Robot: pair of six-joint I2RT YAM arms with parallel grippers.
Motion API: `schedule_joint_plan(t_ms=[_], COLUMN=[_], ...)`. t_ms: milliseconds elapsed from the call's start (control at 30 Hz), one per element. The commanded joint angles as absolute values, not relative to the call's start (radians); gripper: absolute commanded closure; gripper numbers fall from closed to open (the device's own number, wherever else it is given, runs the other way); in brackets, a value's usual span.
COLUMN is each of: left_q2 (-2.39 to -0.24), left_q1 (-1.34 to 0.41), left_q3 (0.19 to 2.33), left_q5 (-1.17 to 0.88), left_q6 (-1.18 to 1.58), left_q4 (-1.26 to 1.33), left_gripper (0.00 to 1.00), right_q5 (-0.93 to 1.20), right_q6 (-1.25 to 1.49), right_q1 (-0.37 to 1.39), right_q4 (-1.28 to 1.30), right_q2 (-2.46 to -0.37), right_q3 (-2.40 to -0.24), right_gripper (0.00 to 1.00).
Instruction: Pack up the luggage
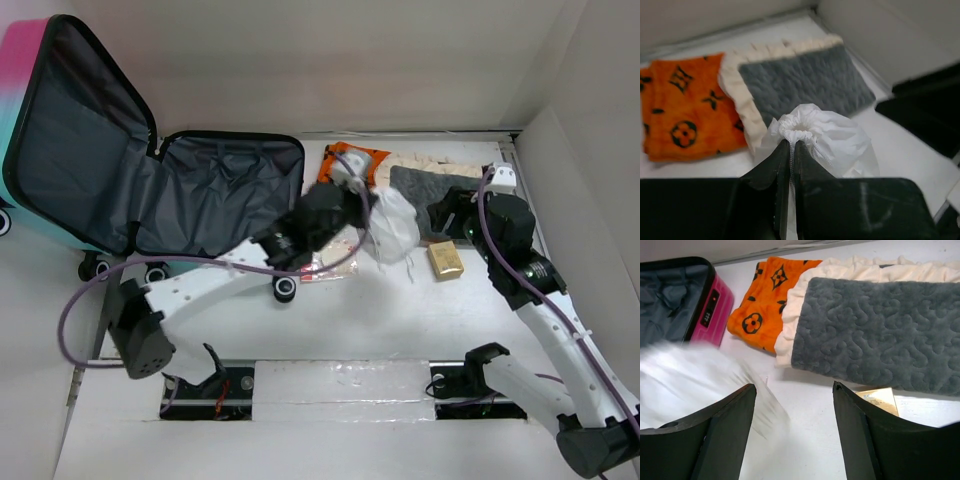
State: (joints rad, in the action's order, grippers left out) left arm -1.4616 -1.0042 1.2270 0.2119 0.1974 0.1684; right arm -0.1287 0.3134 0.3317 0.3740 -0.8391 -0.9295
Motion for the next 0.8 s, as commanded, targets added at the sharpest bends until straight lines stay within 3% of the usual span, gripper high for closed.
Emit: schedule_joint_plan(t_ms=[0, 233, 400, 433, 467, 533, 567, 667, 767], left_q2=[-1.352, -1.255, -1.203, -1.192, -1.175, -1.148, -1.111, -1.042, -1.019], left_q1=[-0.895, -0.626, -0.563, -0.563, -0.554, -0.554, -0.554, -0.567, -0.627], left_q3=[1.284, 1.286, 1.1, 1.08, 1.054, 0.958, 0.931, 0.871, 0.861], left_q5=[0.23, 0.435, 0.61, 0.652, 0.69, 0.69, 0.655, 0.583, 0.557], left_q6=[0.238, 0.3, 0.406, 0.444, 0.477, 0.518, 0.518, 0.528, 0.517], left_q4=[0.255, 0.239, 0.212, 0.174, 0.117, 0.117, 0.135, 0.135, 0.146], left_gripper=[1.0, 1.0, 1.0, 0.91, 0.49, 0.07, 0.0, 0.0, 0.0], right_q5=[-0.118, -0.118, -0.118, -0.118, -0.127, -0.127, -0.118, -0.077, -0.022], right_q6=[0.311, 0.302, 0.302, 0.302, 0.302, 0.302, 0.302, 0.328, 0.359], right_q1=[0.351, 0.391, 0.413, 0.423, 0.423, 0.423, 0.432, 0.445, 0.494], right_q4=[0.353, 0.353, 0.353, 0.353, 0.344, 0.344, 0.334, 0.304, 0.212], right_q2=[-0.822, -0.851, -0.851, -0.851, -0.851, -0.851, -0.86, -0.89, -0.992], right_q3=[-1.008, -1.032, -1.016, -1.006, -0.996, -0.956, -0.942, -0.862, -0.77], right_gripper=[0.31, 0.31, 0.31, 0.31, 0.3, 0.29, 0.29, 0.29, 0.37])
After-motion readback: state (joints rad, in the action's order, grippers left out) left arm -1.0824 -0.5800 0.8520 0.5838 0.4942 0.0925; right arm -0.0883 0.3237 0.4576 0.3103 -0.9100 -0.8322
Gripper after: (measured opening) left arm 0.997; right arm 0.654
